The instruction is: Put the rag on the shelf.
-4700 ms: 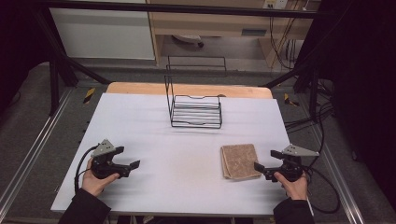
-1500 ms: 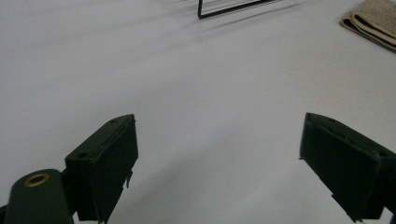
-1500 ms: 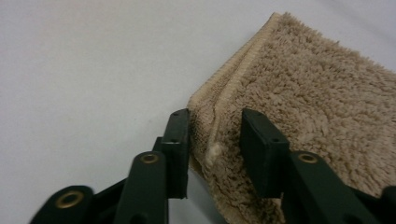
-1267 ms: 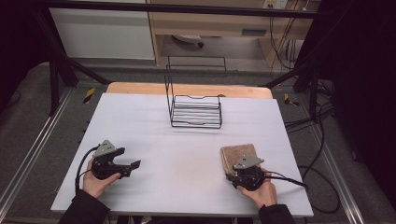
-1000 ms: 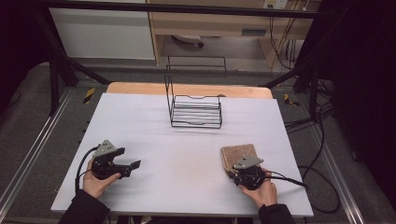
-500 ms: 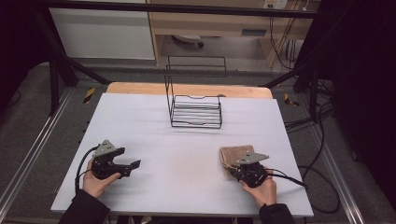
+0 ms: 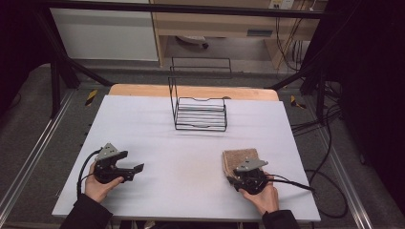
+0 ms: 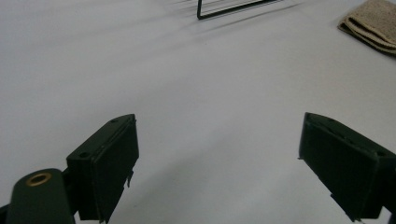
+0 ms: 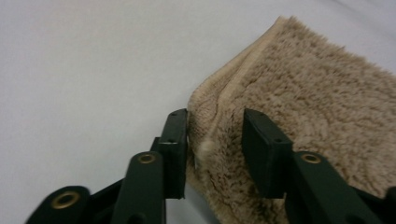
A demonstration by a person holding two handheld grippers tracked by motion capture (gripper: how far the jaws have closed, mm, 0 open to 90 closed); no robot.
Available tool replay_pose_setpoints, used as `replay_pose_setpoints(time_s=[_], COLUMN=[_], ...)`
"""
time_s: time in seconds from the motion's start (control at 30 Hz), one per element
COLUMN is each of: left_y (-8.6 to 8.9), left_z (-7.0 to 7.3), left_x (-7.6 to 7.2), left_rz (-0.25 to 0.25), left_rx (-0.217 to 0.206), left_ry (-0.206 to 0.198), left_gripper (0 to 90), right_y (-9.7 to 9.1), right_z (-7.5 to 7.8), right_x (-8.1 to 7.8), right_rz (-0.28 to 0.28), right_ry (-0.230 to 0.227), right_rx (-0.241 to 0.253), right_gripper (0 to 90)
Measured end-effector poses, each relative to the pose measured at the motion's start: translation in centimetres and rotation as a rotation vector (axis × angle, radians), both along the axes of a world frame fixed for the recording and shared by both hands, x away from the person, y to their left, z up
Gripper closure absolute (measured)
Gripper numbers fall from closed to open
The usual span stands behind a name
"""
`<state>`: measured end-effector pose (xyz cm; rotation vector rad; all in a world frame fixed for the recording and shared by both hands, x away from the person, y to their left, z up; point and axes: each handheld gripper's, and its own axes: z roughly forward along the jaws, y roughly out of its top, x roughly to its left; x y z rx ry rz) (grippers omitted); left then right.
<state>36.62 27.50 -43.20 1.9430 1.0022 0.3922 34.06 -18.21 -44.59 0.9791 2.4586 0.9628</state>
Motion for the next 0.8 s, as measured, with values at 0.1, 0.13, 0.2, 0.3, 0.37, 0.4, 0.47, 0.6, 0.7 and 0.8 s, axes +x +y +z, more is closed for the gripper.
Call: replay_pose_setpoints(time_s=[0.1,0.13,0.2,0.3,0.37,0.4,0.47,0.6,0.7,0.8], left_y=[0.0,0.0,0.1,0.1,0.1,0.1,0.1,0.1,0.1,0.1], left_z=[0.0,0.0,0.0,0.0,0.1,0.1,0.1,0.1,0.1,0.0], left_x=[0.0,0.0,0.0,0.0,-0.1,-0.1,0.0,0.0,0.0,0.0], left_rz=[-0.002,-0.001,-0.003,-0.002,-0.002,-0.002,0.000,-0.002,-0.002,0.000], left_rx=[-0.001,-0.002,0.002,0.002,0.001,0.001,0.001,0.002,0.001,-0.001], left_ry=[-0.002,-0.002,-0.001,-0.001,-0.003,-0.003,-0.002,-0.002,-0.002,0.000], left_gripper=[11.8,11.8,11.8,11.8,11.8,11.8,11.9,11.9,12.0,12.0], right_y=[0.2,0.3,0.5,0.6,0.5,0.4,0.2,0.1,0.0,-0.2], right_z=[-0.2,-0.3,-0.4,-0.4,-0.3,-0.3,-0.2,0.1,0.4,1.1], right_x=[-0.2,-0.2,-0.4,-0.5,-0.5,-0.5,-0.4,-0.1,-0.1,-0.2], right_rz=[0.000,0.003,0.005,0.000,-0.002,-0.005,-0.012,-0.035,-0.037,-0.037], right_ry=[-0.024,-0.033,-0.026,-0.036,-0.046,-0.056,-0.066,-0.044,-0.042,-0.044], right_rx=[-0.031,-0.038,-0.034,-0.046,-0.059,-0.079,-0.100,-0.087,-0.063,-0.004], right_gripper=[55.6,53.9,47.7,51.6,59.6,59.6,76.1,81.9,83.1,83.5])
